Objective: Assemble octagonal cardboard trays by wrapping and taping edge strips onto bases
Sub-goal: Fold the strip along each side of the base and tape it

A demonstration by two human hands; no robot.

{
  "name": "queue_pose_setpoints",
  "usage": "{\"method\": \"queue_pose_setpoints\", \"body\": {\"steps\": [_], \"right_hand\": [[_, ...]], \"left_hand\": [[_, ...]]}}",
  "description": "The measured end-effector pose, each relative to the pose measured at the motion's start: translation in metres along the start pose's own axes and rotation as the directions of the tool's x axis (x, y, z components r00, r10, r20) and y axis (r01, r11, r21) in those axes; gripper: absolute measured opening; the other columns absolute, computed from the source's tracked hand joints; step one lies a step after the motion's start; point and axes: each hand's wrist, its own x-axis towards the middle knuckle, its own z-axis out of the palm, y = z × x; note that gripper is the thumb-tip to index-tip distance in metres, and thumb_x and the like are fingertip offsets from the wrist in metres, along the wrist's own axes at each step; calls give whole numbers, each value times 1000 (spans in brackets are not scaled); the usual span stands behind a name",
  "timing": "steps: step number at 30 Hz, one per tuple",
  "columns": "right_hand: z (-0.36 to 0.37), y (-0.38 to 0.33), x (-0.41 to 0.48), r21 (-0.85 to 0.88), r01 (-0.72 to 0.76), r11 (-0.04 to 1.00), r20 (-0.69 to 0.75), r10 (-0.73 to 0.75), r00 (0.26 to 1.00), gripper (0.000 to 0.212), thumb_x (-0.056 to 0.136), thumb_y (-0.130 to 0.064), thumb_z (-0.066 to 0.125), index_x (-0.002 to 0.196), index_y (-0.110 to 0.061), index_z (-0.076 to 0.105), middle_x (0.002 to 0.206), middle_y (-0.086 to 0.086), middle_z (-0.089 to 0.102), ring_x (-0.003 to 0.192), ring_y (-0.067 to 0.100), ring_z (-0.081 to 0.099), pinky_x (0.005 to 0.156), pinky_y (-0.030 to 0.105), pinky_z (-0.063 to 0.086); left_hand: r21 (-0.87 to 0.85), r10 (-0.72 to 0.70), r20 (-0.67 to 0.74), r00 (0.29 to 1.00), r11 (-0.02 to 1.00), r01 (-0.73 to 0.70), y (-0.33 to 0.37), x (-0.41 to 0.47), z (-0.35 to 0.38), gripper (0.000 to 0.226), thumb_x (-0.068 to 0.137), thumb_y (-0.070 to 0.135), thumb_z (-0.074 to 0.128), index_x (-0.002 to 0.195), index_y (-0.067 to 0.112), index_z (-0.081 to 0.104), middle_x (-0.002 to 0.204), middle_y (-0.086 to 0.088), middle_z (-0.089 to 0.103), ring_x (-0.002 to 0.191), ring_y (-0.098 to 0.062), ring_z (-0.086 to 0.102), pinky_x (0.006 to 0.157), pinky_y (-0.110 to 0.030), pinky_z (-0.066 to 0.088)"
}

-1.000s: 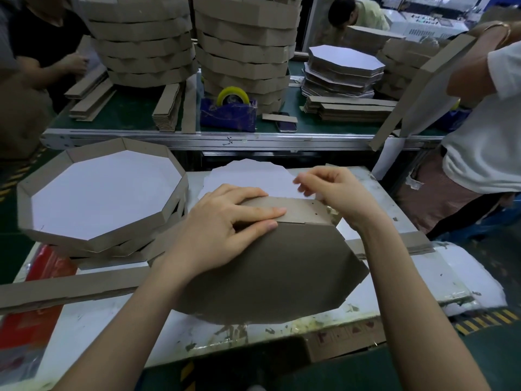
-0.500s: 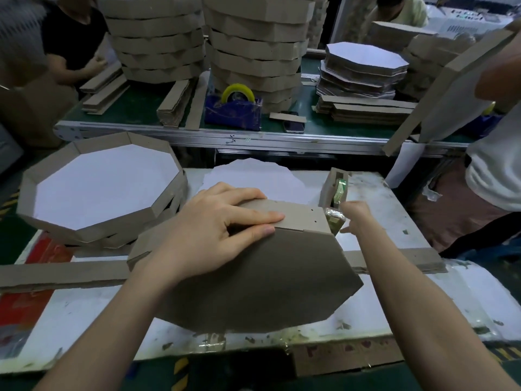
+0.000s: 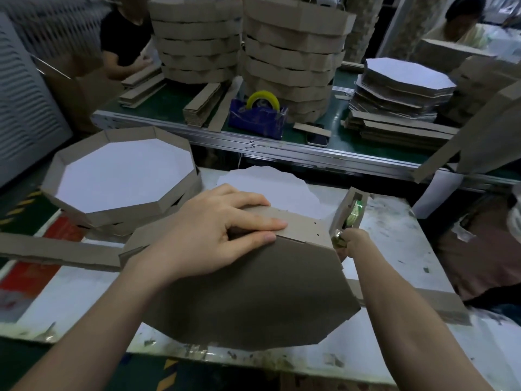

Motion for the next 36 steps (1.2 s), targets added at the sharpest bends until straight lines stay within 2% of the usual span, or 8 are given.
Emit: {"method": "queue_pose_setpoints", "body": {"steps": [4,11,15,21,25,28,32,36], "right_hand": [[0,-1,-5,185,9,983,-13,-6,1000,38,94,1,54,131,5,49,126,20,59,116,39,59,101,50,50],[9,25,-43,594,74,801,-108,-11,994,21,95,-29,53,85,-11,59,92,5,65,87,20,63,73,30,54],[0,61,-49,474,125,871,-111,-82,990,27,99,-22,53,112,-1,64,109,11,67,90,16,61,61,15,46],[-11,84,-37,240,277,930,-103,-260,960,28,101,-17,56,107,10,61,144,12,55,125,33,56,99,34,47],[-18,84,-29,144,326,934,-80,-317,945,20,101,-16,56,89,-1,58,131,20,61,109,30,60,86,34,52],[-24,85,-18,94,353,931,-60,-349,935,24,99,-11,57,77,-3,51,124,24,63,121,35,58,102,47,49],[-33,100,-9,21,361,932,-48,-360,932,24,100,-14,58,79,-3,53,121,17,66,115,33,61,98,49,52],[-38,106,-17,-24,385,922,-52,-386,921,18,96,-24,65,88,-8,65,92,14,68,97,35,66,90,51,56]], "left_hand": [[3,-13,-22,1000,1000,13,0,0,1,32,87,60,47,116,56,60,127,22,57,112,0,47,91,-35,46],[-4,-6,-51,999,1000,6,-1,-1,3,36,86,64,41,115,57,61,124,23,59,108,-2,50,87,-36,49],[-6,3,-64,998,1000,-3,0,-2,5,35,87,63,42,115,57,61,124,22,59,108,-4,52,86,-37,49],[-23,-4,-77,997,1000,2,0,-7,4,35,86,62,43,114,55,62,124,21,60,107,-5,52,87,-38,49],[-30,-8,-81,997,1000,6,-3,-11,3,35,86,61,43,115,54,62,125,19,61,109,-6,53,86,-41,50],[-30,-15,-82,997,999,12,-5,-12,2,34,87,61,43,116,55,61,125,20,60,109,-6,52,87,-41,49],[-36,-27,-82,996,999,24,-8,-16,1,34,87,62,43,116,56,60,126,23,58,110,-4,51,88,-40,49],[-28,-33,-79,996,999,31,-13,-17,1,37,87,62,42,117,53,62,126,23,58,111,-3,51,90,-38,48]]}}
